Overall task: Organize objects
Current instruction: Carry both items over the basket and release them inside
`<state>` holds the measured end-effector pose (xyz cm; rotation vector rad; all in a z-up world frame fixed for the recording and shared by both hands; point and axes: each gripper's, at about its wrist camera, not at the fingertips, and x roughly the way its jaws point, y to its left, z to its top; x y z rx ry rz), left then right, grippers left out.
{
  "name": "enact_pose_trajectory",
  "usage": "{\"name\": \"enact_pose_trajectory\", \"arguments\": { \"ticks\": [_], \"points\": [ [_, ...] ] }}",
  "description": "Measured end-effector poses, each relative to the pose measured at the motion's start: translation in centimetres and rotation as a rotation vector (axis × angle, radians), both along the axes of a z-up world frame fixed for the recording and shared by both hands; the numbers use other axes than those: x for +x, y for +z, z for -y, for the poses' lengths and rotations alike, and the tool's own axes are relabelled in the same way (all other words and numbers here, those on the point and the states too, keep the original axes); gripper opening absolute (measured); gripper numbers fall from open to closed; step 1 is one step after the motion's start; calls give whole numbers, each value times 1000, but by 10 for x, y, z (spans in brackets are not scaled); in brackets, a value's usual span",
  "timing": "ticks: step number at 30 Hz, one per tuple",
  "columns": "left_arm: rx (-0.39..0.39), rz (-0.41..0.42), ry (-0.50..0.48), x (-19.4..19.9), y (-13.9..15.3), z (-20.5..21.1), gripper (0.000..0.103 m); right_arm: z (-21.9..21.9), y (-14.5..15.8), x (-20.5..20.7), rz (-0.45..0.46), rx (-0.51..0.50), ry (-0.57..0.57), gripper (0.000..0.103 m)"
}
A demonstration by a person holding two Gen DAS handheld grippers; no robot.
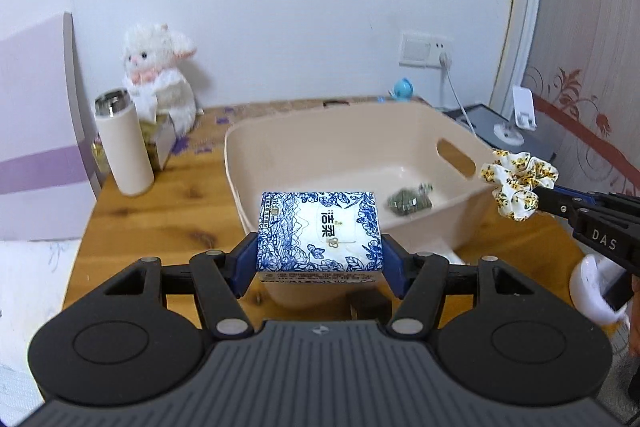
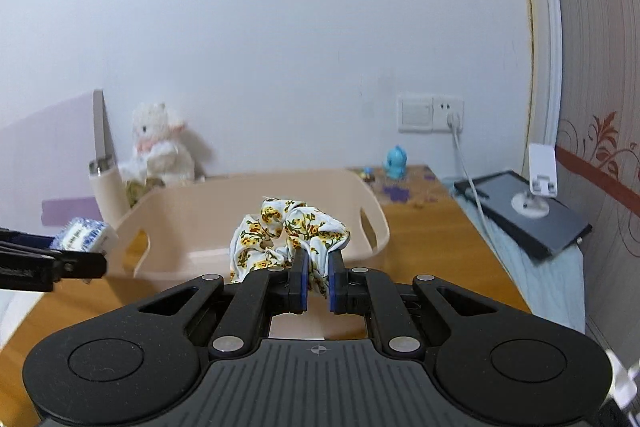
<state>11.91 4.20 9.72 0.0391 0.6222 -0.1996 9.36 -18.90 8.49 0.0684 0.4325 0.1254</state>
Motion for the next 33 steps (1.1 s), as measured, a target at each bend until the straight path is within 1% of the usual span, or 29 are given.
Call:
{"name": "enact_pose_trajectory", "arguments": {
  "ticks": [4, 8, 11, 15, 19, 23, 25, 26, 28, 29, 30, 32, 33],
  "points": [
    [0, 0, 40, 24, 10, 4, 65, -7, 12, 12, 42, 7, 21, 9],
    [-24, -13, 21, 47, 15, 11, 65, -14, 18, 28, 68, -6, 31, 9],
    [-5, -18, 24, 64, 12, 21, 65, -19, 17, 45, 58, -13, 41, 9],
    [8, -72, 38, 90, -5, 32, 65, -24, 2, 71, 8, -31, 36, 9],
    [57, -119, 63, 111, -27, 41, 65, -25, -19, 96, -74, -44, 32, 9],
    [89, -169, 80, 125, -46, 43, 65, -26, -39, 109, -140, -75, 34, 9],
    [102, -186, 79, 129, -52, 42, 65, -26, -47, 113, -174, -82, 39, 11],
    [117, -185, 80, 130, -54, 43, 65, -26, -49, 113, -188, -83, 39, 14],
    [134, -185, 85, 131, -56, 42, 65, -25, -50, 111, -194, -82, 39, 25],
    [129, -189, 84, 130, -56, 41, 66, -25, -49, 108, -185, -80, 40, 34],
    [118, -188, 86, 129, -54, 40, 66, -25, -47, 104, -178, -79, 42, 40],
    [107, -180, 93, 124, -50, 39, 68, -24, -42, 98, -158, -84, 39, 47],
    [104, -169, 96, 121, -46, 39, 71, -24, -39, 94, -148, -89, 38, 50]
  ]
}}
